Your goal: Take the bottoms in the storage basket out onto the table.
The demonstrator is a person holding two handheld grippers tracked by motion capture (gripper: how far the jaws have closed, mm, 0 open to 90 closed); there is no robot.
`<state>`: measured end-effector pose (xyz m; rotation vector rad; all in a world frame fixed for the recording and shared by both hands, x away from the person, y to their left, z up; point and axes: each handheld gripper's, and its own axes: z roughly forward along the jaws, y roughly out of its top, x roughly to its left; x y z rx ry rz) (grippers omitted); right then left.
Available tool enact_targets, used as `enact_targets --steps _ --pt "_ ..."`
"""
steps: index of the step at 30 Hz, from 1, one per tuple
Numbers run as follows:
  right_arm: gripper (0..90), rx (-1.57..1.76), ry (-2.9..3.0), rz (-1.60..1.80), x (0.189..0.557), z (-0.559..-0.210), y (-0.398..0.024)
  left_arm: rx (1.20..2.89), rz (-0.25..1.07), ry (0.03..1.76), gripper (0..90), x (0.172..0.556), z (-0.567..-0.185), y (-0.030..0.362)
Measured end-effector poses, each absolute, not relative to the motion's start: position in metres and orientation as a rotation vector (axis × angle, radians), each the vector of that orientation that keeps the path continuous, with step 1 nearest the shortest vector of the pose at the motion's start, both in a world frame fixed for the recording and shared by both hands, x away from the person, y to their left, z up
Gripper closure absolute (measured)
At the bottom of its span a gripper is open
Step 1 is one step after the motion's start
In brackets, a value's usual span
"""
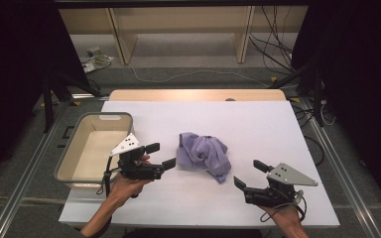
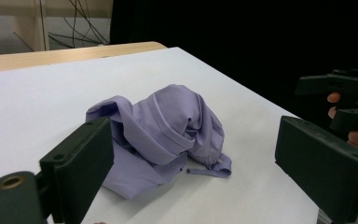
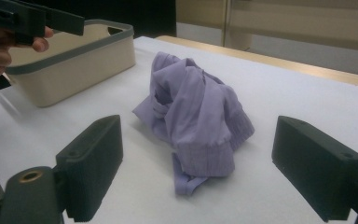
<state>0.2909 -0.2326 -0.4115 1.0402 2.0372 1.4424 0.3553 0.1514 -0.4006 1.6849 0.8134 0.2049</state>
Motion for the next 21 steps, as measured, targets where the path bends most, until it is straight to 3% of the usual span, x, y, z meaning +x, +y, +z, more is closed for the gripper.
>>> enact_targets --steps 21 --pt "15.3 1.041 2.027 1.477 0.29 -0.411 -0.234 1.703 0.317 0.753 5.4 0.34 -0.403 0.161"
